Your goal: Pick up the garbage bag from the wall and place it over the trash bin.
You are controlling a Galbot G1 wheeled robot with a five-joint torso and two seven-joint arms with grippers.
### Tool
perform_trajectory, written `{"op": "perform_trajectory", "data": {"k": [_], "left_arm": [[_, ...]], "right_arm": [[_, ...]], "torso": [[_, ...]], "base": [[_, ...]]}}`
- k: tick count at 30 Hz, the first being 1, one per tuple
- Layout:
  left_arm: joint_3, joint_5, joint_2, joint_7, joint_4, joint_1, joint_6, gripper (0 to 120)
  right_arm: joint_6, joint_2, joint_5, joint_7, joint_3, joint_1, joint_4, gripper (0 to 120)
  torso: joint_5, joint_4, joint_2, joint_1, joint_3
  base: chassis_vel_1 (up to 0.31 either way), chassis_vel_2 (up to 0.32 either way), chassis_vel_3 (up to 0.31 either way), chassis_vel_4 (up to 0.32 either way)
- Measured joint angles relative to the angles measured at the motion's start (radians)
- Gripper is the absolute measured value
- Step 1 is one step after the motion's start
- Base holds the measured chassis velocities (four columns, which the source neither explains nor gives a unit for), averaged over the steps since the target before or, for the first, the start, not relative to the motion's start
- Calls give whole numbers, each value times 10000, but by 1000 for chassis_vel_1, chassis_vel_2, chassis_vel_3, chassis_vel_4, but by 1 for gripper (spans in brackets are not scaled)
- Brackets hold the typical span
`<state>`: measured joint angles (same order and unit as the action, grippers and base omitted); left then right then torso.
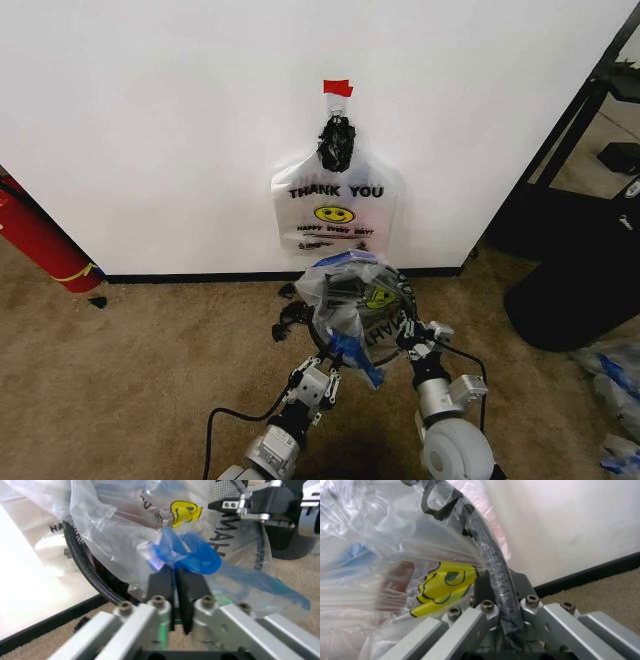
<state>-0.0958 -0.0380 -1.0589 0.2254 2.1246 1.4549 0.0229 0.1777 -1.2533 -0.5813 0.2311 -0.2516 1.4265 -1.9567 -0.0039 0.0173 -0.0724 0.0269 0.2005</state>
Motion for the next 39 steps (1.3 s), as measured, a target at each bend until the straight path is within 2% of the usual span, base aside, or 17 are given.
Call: {"op": "perform_trajectory", "data": {"k": [10, 15, 18, 24, 30, 39], "left_arm": [[427, -16, 22, 489, 5, 329, -283, 0], [636, -248, 11, 804, -773, 161, -170, 0], [646, -280, -35, 821, -1035, 63, -172, 0], [651, -544, -262, 815, -1525, -216, -352, 0], [854, -1467, -468, 859, -2370, -544, -931, 0], [1241, -2329, -579, 737, -3247, -1068, -1674, 0]], "right_arm": [[-212, -3, -954, 697, -245, -99, -100, 0], [-674, 16, -2283, 1499, -350, -85, -510, 0], [-816, 35, -2693, 1687, -383, -34, -683, 0], [-1796, 147, -3319, 2160, -443, 186, -1240, 0], [-2899, 208, -3981, 2765, -530, 252, -1841, 0], [-3251, 115, -4254, 2837, -463, 203, -1957, 0]], "torso": [[0, 0, 0, 0, 0], [0, -1, 0, 0, 1], [0, 0, 0, 0, 0], [0, 0, 0, 0, 0], [0, -1, 0, 0, 0], [0, 0, 0, 0, 0]], "base": [[0, 0, 0, 0], [0, 0, 0, 0], [0, 0, 0, 0], [0, 0, 0, 0], [0, 0, 0, 0], [0, 0, 0, 0]]}}
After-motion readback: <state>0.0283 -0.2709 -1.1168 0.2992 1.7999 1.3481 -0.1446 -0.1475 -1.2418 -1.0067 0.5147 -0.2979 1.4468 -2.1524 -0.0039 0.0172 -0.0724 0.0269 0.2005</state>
